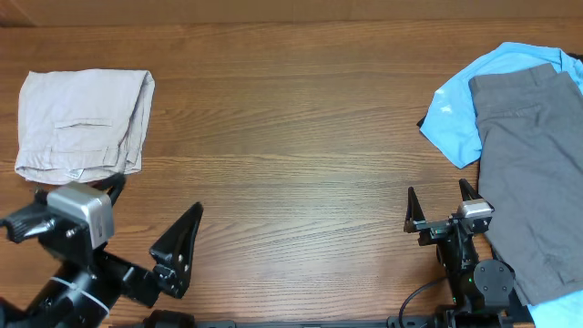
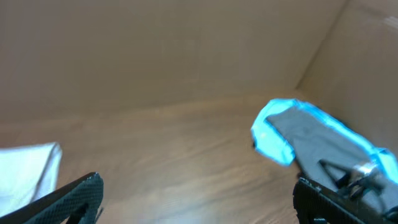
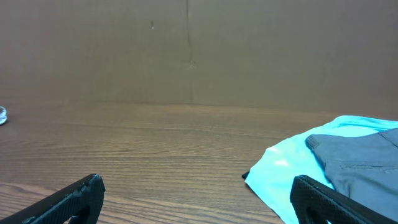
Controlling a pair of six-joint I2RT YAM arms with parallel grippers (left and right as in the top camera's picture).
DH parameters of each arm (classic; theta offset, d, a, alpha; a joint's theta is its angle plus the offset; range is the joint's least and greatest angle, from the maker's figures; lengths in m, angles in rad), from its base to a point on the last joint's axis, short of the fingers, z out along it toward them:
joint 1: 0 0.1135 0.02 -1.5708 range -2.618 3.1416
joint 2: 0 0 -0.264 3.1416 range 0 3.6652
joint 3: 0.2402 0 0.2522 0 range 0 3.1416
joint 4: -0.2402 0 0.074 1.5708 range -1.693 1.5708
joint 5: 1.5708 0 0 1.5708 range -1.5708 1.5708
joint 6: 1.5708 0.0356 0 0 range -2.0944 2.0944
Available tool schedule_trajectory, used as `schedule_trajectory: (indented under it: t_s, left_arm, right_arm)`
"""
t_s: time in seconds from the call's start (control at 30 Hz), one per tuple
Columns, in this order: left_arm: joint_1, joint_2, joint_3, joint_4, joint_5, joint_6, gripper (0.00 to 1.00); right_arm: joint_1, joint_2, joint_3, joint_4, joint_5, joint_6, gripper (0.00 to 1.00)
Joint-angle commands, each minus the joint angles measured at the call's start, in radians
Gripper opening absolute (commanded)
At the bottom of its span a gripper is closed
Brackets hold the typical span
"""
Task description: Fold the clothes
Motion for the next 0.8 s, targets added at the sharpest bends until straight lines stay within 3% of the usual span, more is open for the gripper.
schedule_trajectory:
  t_s: [0.0,0.3,0.53,0.77]
  left_arm:
    - [0.033,-0.021,-0.006,-0.033,-0.1,0.023,1.0]
    - [0.146,-0.219,-0.193,0.015,-0.138,0.023,1.0]
    - [0.15,-0.399,-0.438,0.213,-0.14,0.021,1.0]
    - [0.151,-0.524,-0.688,0.427,-0.14,-0.062,1.0]
  right_arm:
    - [-0.003,-0.012,-0.01,0.002,0.006,0.004,1.0]
    - [-0.003,-0.012,-0.01,0.002,0.006,0.004,1.0]
    - [-0.003,-0.012,-0.01,0.002,0.006,0.004,1.0]
    - [-0.003,-0.012,-0.01,0.002,0.006,0.004,1.0]
